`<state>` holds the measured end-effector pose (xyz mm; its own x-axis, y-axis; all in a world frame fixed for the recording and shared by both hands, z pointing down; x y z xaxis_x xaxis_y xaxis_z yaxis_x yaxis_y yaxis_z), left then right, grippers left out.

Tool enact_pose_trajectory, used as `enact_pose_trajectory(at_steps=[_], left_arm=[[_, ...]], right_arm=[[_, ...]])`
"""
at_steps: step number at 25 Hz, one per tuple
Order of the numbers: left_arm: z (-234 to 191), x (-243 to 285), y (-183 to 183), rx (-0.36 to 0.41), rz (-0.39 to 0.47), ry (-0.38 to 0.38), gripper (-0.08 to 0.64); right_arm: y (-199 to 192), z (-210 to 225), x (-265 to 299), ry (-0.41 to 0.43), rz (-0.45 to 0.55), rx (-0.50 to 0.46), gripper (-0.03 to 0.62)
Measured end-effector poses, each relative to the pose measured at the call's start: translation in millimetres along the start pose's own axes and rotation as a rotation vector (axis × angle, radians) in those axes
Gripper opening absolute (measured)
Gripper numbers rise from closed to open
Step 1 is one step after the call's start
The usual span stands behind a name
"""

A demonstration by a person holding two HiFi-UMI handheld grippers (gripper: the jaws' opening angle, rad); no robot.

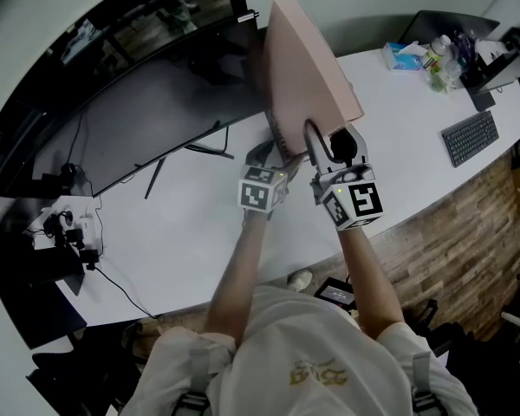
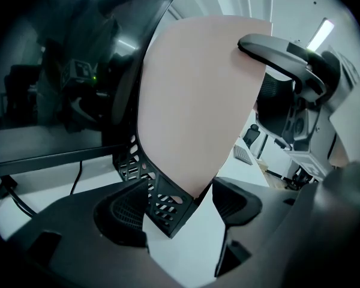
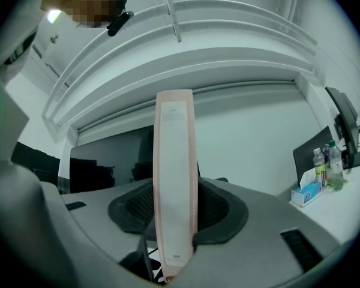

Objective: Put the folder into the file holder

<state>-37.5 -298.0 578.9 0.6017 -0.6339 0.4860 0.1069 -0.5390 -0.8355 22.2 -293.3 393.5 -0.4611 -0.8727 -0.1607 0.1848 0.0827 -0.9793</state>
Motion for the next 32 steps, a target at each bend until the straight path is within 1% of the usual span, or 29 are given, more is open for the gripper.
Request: enact_pose_trajectory(at_steps=[4, 8, 14, 18, 20, 26, 29, 32], left_arm=[[-0.7, -0.1, -1.4, -0.001, 0.0, -0.003, 0.35], [0.0, 0.0, -3.5, 0.0, -0.003, -0.013, 0.35], [4.1, -0.8, 5.2, -0.035, 0.03, -0.033, 0.356], [4.1, 0.0, 5.2, -0.024, 0.022, -0.034, 0.354], [1.5, -0.3, 2.5, -0.026, 0.017, -0.03, 0.354], [-1.5, 0.3, 0.6, -0.063, 0.02, -0.035, 0.364], [-4.8, 0.4, -0.1, -0.089, 0.017, -0.043, 0.376], [-5.8, -0.3, -0.1, -0.096, 0.014, -0.045, 0.38]], right_arm=[[-10.3, 5.7, 4.6, -0.005, -0.022, 0.019, 0.187], [-19.7, 7.0, 8.8, -0.002, -0.04, 0.017, 0.186], [-32.8, 9.8, 16.0, -0.017, -0.059, 0.02, 0.184], [-42.8, 8.9, 17.2, -0.02, -0.076, 0.014, 0.184], [-47.4, 7.2, 17.4, -0.019, -0.082, 0.009, 0.184], [-62.0, 4.0, 17.3, -0.017, -0.121, -0.013, 0.193], [-75.2, -0.5, 17.1, 0.004, -0.152, -0.04, 0.197], [-78.5, -5.9, 17.0, 0.015, -0.162, -0.07, 0.201]])
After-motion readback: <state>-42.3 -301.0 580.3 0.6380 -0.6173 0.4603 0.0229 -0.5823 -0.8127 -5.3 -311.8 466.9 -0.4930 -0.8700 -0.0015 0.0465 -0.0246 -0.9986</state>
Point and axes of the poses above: the fingertips, and each gripper's own axes: x forward along the fingers, z to its right, y out of its top, the point moved 1 cm from there along -x, backward along the fingers, and after that the axes turned 1 degree about -x, right-handed, at the moved point
